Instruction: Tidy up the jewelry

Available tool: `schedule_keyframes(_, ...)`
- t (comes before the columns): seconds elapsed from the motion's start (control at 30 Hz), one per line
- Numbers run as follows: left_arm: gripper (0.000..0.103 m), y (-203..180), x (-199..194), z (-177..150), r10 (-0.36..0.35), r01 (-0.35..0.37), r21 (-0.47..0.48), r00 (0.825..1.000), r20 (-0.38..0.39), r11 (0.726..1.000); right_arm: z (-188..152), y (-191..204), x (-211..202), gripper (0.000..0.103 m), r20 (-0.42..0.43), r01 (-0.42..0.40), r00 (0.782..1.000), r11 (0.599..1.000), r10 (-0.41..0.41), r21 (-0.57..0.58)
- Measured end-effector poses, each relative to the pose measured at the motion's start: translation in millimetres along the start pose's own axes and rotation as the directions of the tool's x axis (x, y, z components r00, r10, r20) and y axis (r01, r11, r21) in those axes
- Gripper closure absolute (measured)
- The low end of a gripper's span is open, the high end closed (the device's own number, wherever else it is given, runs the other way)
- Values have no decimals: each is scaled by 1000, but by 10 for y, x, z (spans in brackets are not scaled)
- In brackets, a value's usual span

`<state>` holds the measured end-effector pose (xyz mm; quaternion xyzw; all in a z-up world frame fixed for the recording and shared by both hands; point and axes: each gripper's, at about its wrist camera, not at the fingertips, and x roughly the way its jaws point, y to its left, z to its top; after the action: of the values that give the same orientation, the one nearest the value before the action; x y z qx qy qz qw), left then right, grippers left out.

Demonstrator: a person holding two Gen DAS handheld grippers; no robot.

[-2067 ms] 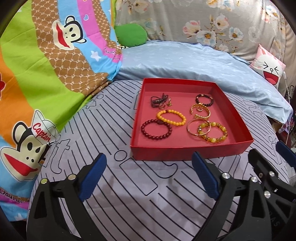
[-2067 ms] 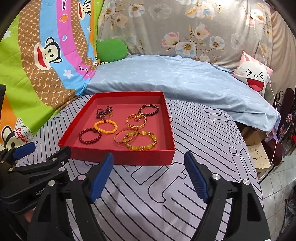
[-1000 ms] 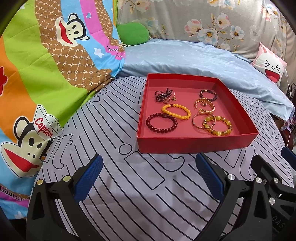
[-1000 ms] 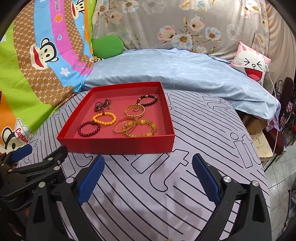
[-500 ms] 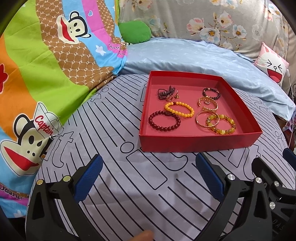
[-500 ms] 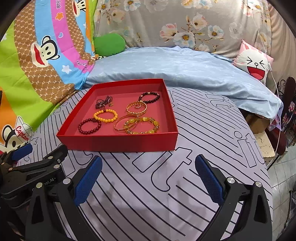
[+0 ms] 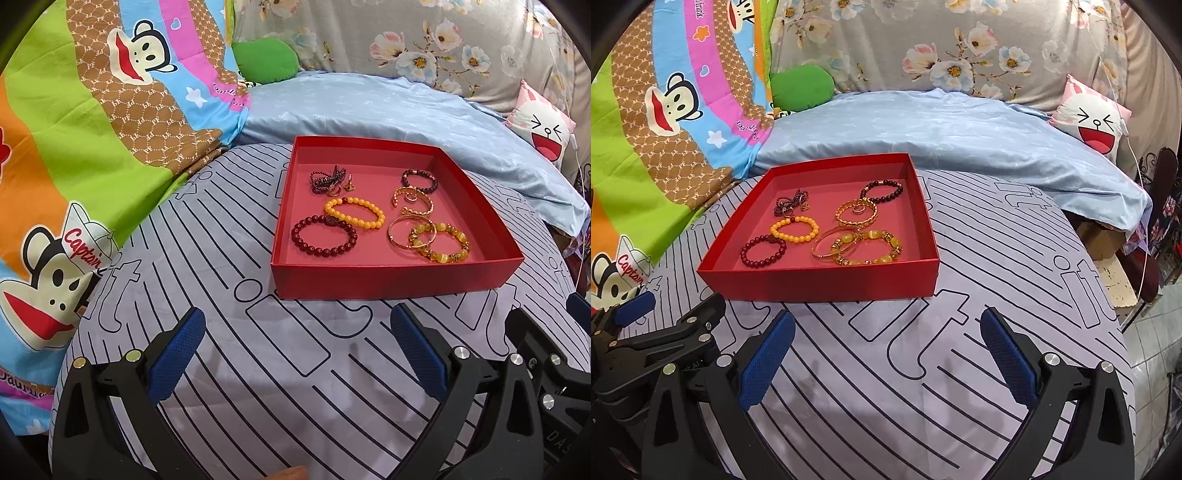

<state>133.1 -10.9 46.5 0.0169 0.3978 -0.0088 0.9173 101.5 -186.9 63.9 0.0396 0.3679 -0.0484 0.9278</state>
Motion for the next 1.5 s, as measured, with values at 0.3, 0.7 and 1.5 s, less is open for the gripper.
schedule_keyframes(0.3, 7, 4, 14, 2, -4, 4, -4, 1000, -4, 1000, -5, -3, -1, 6, 2, 4, 1000, 1000, -4, -1)
schedule_keyframes(0.7, 7, -1, 22, 8, -4, 4, -4, 1000, -8, 1000, -5, -10, 2, 6, 1, 3, 1000, 1000, -3, 2)
schedule_keyframes(1.5, 7, -4, 38, 18, -1, 1, -9, 1000, -6, 1000, -39, 2, 24, 6, -12, 12, 1000, 1000, -12, 10)
